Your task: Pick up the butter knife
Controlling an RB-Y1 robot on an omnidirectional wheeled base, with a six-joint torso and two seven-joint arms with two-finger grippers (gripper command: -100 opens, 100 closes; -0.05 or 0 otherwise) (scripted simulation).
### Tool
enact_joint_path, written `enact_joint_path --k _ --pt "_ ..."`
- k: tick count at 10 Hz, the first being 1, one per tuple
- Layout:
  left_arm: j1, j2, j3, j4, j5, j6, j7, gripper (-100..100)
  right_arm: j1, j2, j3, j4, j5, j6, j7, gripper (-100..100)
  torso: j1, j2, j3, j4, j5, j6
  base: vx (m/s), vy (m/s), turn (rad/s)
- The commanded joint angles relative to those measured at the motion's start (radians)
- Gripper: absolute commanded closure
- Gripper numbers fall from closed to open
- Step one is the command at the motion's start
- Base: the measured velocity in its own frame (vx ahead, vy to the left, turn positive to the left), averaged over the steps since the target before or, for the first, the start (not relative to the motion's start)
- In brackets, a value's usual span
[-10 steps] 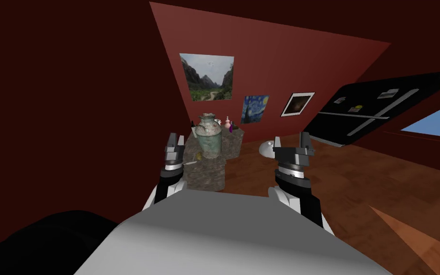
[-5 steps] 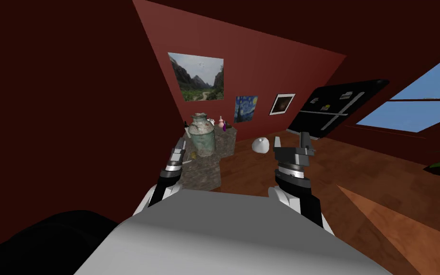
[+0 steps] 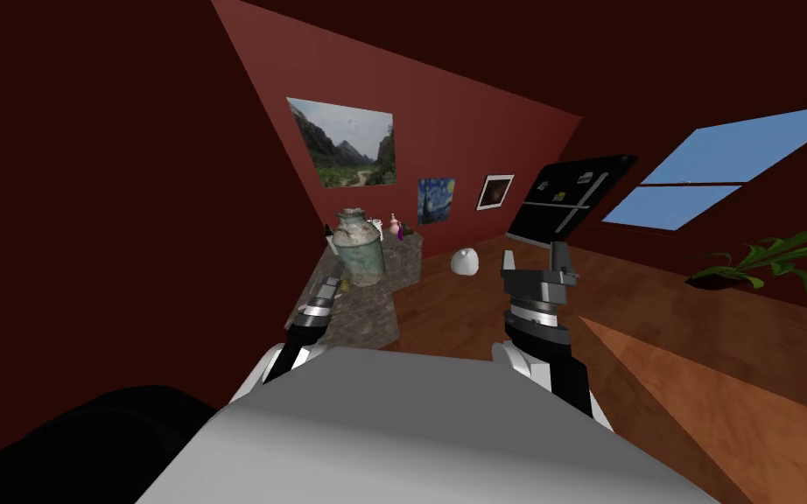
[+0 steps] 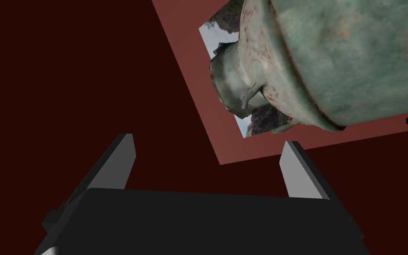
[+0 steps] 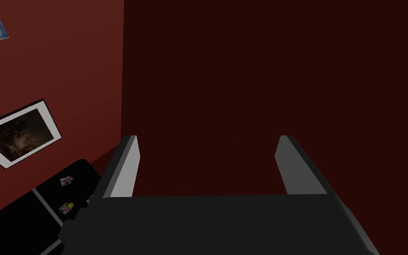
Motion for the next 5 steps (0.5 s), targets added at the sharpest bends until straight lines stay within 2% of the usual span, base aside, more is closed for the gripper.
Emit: enact_joint_path --k 1,2,3,4,5 --pt "0.021 0.023 0.011 0.014 -0.005 0.049 -0.014 -100 0.0 0.0 0.0 0.0 0.0 0.0 0.0 0 0.0 0.0 0.0 0.0 0.0 0.0 -0.049 -0.034 -0.201" --pt "0.04 0.044 0.022 0.024 -0.009 0.073 -0.025 -100 0.0 0.0 0.0 0.0 0.0 0.0 0.0 0 0.0 0.0 0.0 0.0 0.0 0.0 -0.074 -0.052 -0.373" --pt "0.04 0.044 0.022 0.024 -0.009 0.093 -0.025 -100 0.0 0.0 0.0 0.0 0.0 0.0 0.0 0 -0.001 0.002 0.001 0.0 0.0 0.001 -0.05 -0.042 -0.08" --pt "0.06 0.066 0.033 0.036 -0.012 0.128 -0.035 -100 0.0 0.0 0.0 0.0 0.0 0.0 0.0 0 -0.001 0.001 0.001 0.0 0.0 0.0 -0.038 -0.045 -0.128" --pt "0.06 0.066 0.033 0.036 -0.012 0.138 -0.035 -100 0.0 0.0 0.0 0.0 0.0 0.0 0.0 0 -0.001 0.001 0.0 0.0 0.0 0.0 -0.029 -0.027 -0.124"
